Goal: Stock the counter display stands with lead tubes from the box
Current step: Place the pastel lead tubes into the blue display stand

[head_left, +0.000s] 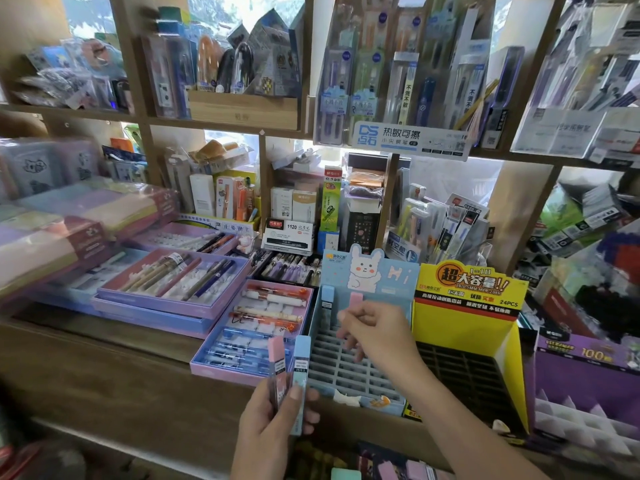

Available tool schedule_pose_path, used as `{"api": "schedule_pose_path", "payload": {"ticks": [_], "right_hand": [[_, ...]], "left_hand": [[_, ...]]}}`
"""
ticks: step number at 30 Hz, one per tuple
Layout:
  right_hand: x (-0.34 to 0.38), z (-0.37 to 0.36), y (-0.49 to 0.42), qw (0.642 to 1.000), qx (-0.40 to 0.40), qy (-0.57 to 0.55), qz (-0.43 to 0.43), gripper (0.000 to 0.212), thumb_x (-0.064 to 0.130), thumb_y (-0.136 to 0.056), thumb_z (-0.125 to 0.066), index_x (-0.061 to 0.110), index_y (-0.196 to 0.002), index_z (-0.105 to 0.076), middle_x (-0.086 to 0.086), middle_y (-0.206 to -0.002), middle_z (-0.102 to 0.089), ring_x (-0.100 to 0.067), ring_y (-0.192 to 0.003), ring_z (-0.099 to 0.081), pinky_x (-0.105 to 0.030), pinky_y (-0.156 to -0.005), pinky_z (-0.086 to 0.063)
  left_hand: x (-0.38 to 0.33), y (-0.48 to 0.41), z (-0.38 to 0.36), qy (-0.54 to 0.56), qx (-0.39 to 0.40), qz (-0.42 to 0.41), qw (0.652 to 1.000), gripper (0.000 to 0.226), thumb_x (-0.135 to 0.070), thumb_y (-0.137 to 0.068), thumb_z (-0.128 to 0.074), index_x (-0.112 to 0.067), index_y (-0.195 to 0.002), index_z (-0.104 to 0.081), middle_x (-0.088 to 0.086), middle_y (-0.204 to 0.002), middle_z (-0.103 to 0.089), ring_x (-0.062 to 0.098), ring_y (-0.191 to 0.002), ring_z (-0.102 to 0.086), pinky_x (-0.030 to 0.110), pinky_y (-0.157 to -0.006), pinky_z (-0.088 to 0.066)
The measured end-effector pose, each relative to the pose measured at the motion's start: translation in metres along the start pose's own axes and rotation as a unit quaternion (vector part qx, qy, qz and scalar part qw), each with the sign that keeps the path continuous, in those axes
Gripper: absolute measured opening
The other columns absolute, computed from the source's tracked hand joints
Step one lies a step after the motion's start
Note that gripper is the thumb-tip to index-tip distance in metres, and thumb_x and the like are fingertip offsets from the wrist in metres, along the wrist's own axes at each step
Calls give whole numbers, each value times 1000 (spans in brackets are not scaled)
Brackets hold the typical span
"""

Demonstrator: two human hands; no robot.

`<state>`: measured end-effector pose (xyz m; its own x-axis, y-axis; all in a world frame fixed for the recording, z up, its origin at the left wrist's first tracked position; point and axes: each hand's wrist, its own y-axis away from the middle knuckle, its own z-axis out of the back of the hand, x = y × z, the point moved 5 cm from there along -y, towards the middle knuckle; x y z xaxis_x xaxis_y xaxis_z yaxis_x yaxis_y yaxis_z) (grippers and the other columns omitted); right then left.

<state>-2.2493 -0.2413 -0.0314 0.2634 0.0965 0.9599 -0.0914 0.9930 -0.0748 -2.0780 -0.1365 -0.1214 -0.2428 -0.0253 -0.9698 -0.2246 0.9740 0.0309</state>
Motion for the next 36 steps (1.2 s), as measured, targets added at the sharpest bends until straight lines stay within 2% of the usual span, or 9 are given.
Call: {"api": "schedule_pose_path", "payload": {"ticks": [4, 9, 15, 18, 21, 25, 30, 33, 36], "right_hand": [[1, -21, 16, 990, 134, -26, -35, 7, 20, -97, -71, 16, -98, -77, -7, -85, -79, -19, -66, -72, -27, -54, -57], [-5, -34, 23, 984, 170, -32, -47, 10, 17, -92, -77, 14, -101, -74, -8, -84, -79, -20, -68, -72, -27, -55, -58], [-2, -19, 19, 987, 122, -85, -56, 16, 10, -91, -76, 3, -105, -71, -17, -85, -77, -23, -67, -72, -28, -58, -59], [3, -1, 12, 990, 78, -115, -37, 16, 9, -91, -76, 0, -104, -72, -24, -86, -75, -24, -68, -72, -29, -62, -61], [9, 19, 1, 992, 18, -121, -6, 15, 9, -91, -76, 4, -105, -73, -22, -84, -75, -24, -69, -73, -31, -66, -63], [18, 38, -13, 995, -52, -34, 76, 10, 8, -93, -74, 12, -101, -70, -13, -78, -74, -22, -69, -74, -26, -62, -61], [24, 40, -24, 986, -68, 66, 135, 12, 7, -95, -71, 16, -102, -68, -8, -83, -72, -24, -78, -73, -42, -77, -62], [26, 36, -27, 975, -77, 125, 169, 7, 10, -95, -72, 14, -101, -72, -2, -85, -70, -18, -83, -69, -34, -79, -60], [26, 31, -29, 966, -83, 156, 188, 6, 11, -94, -73, 16, -98, -75, 6, -80, -69, -5, -73, -64, -21, -71, -56]], "left_hand": [[-2, 1, -1, -5, 7, 2, 1000, 20, -13, -100, -60, -12, -119, -66, 15, -94, -78, 27, -73, -74, 29, -62, -61], [-2, 2, -2, -8, 13, -5, 1000, 22, -15, -99, -60, -13, -119, -67, 15, -93, -78, 28, -72, -74, 31, -61, -60], [3, -3, -1, 44, -5, 27, 999, 39, -35, -87, -58, -8, -113, -69, 19, -96, -78, 34, -83, -77, 32, -63, -62], [6, -5, 1, 60, -13, 34, 998, 43, -36, -85, -58, -5, -114, -66, 17, -100, -79, 34, -91, -78, 30, -66, -63], [4, -5, 0, 76, -7, 37, 996, 40, -31, -87, -56, -3, -114, -65, 18, -101, -79, 33, -92, -78, 29, -65, -63], [2, -5, 1, 62, -2, 28, 998, 25, -17, -100, -51, 0, -113, -64, 23, -93, -78, 33, -78, -77, 31, -57, -62], [1, -4, 1, 48, -6, 21, 999, 22, -12, -103, -50, 2, -111, -64, 25, -89, -76, 31, -69, -74, 32, -54, -60], [1, -3, 2, 48, -7, 23, 999, 22, -12, -103, -50, 1, -111, -65, 24, -89, -76, 30, -70, -74, 31, -55, -60], [2, -3, 2, 48, -5, 28, 998, 22, -11, -103, -50, 2, -112, -64, 25, -89, -76, 30, -70, -74, 31, -55, -61]]}}
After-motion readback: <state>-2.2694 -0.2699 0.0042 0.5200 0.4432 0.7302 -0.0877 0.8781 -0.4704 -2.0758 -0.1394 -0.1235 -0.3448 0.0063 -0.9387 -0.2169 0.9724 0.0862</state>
